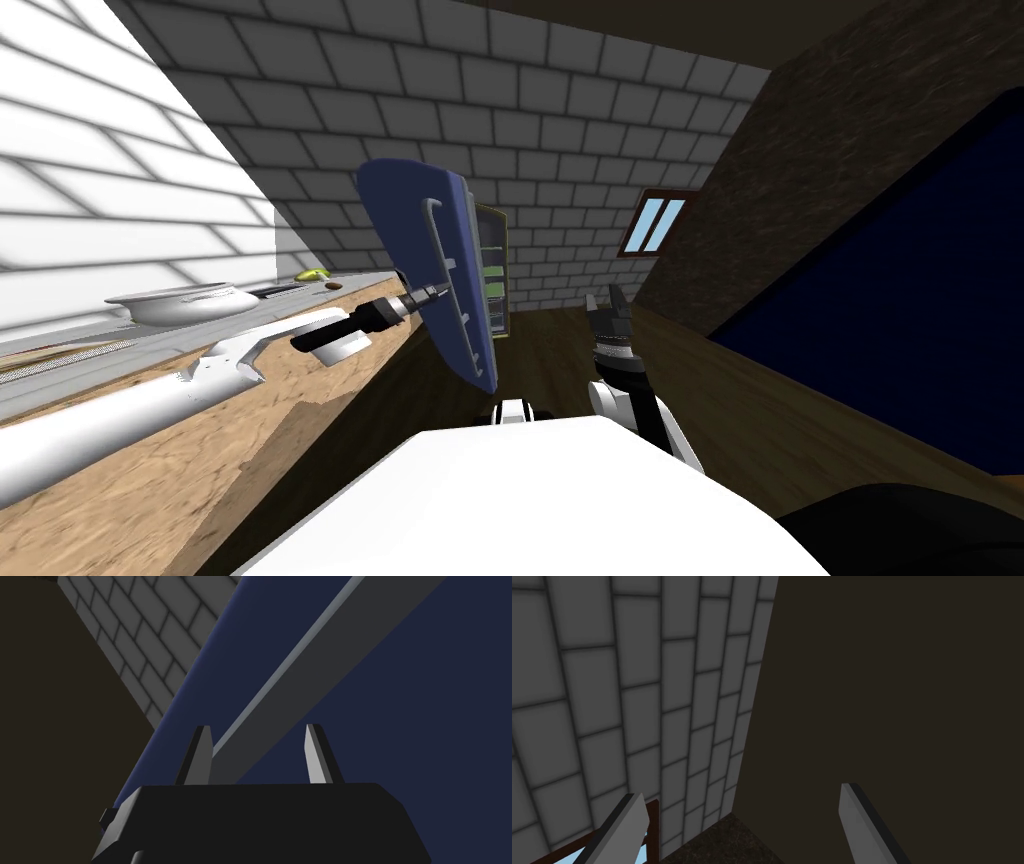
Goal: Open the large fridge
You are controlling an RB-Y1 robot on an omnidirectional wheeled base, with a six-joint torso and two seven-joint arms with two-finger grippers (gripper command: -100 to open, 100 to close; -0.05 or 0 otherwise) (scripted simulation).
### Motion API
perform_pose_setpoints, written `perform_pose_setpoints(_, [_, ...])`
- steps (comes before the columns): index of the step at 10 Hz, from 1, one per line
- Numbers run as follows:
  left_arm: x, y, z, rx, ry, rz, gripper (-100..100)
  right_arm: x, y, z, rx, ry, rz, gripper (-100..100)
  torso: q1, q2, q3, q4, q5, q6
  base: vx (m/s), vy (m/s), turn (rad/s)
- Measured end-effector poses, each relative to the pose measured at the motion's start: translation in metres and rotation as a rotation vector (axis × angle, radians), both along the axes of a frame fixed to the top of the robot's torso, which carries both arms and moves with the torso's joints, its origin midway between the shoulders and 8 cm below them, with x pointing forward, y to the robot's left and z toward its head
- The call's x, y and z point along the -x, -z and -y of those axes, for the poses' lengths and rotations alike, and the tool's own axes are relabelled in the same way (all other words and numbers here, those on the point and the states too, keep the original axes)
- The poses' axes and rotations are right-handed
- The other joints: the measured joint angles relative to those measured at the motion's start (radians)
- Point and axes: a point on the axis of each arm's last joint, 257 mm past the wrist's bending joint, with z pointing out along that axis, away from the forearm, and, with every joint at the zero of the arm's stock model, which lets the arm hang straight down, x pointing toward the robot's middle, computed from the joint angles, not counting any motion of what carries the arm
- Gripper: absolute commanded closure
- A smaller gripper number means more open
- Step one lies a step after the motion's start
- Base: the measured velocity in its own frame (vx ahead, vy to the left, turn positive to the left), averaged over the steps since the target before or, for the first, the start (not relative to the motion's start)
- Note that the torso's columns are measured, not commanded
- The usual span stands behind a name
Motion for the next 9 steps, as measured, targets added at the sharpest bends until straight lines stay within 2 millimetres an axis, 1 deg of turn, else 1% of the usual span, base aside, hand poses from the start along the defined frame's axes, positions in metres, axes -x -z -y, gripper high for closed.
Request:
perform_pose_setpoints(2, [0.016, -0.003, 0.021, -0.002, 0.067, 0.001, 100, 0.000, 0.000, 0.000, 0.000, 0.000, 0.000, 0, 0.009, 0.008, 0.005, 0.002, 0.004, -0.002, -0.093, 0.248, -0.002])
perform_pose_setpoints(4, [0.027, -0.001, 0.035, -0.002, 0.111, 0.000, 100, 0.000, 0.000, 0.000, 0.000, 0.000, 0.000, 0, 0.007, 0.004, 0.002, 0.002, 0.003, -0.003, -0.071, 0.247, 0.025])
perform_pose_setpoints(6, [0.044, -0.002, 0.057, -0.003, 0.175, -0.003, 100, 0.000, 0.000, 0.000, 0.000, 0.000, 0.000, 0, 0.008, 0.005, 0.002, 0.003, 0.003, -0.003, -0.056, 0.235, 0.008])
perform_pose_setpoints(7, [0.049, -0.001, 0.064, -0.001, 0.197, -0.002, 100, 0.000, 0.000, 0.000, 0.000, 0.000, 0.000, 0, 0.005, 0.003, 0.001, 0.003, 0.002, -0.002, -0.051, 0.233, 0.018])
perform_pose_setpoints(9, [0.063, 0.000, 0.078, 0.000, 0.248, -0.001, 100, 0.000, 0.000, 0.000, 0.000, 0.000, 0.000, 0, 0.011, 0.002, 0.000, 0.002, 0.004, -0.002, -0.078, 0.302, 0.017])
